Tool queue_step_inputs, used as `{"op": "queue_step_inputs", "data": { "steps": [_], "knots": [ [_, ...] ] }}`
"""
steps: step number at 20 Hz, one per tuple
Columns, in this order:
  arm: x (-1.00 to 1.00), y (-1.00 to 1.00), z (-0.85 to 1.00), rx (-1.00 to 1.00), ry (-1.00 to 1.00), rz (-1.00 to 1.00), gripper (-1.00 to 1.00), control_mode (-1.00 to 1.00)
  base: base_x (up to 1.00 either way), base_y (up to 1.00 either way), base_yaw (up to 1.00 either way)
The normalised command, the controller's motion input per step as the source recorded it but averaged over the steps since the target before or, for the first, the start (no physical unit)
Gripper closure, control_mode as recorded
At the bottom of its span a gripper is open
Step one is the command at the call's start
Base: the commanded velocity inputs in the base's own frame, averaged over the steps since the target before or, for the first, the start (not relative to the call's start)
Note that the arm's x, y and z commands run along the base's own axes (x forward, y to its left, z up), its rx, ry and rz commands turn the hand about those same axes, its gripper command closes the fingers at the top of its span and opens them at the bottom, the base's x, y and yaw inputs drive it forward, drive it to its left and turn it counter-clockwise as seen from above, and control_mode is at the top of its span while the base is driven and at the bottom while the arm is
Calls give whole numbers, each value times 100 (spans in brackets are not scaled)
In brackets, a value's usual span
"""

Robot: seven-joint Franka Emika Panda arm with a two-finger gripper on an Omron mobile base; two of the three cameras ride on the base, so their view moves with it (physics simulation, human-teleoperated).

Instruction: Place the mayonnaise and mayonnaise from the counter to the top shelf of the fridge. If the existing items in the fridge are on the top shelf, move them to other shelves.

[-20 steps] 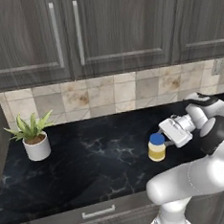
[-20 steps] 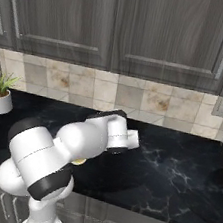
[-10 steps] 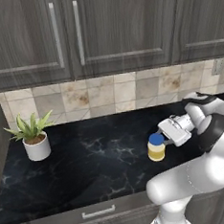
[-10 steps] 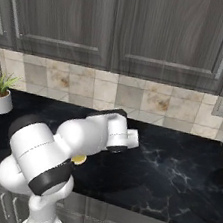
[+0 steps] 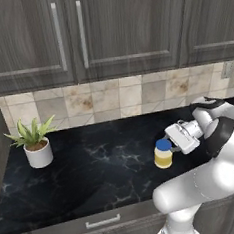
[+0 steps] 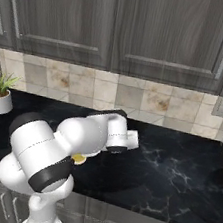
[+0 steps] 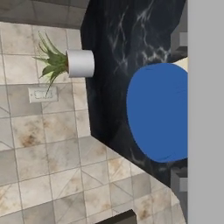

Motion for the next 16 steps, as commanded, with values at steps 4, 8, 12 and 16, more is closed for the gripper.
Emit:
{"op": "queue_step_inputs", "data": {
  "steps": [4, 8, 12, 16],
  "knots": [
    [0, 0, -1, 0, -15, 0, -100, -100, 0, 0, 0],
    [3, 3, 0, 0, -2, 0, -100, -100, 0, 0, 0],
    [9, 13, 0, 0, 0, 0, -100, -100, 0, 0, 0],
    [6, 15, 0, 0, 0, 0, -100, -100, 0, 0, 0]
  ]
}}
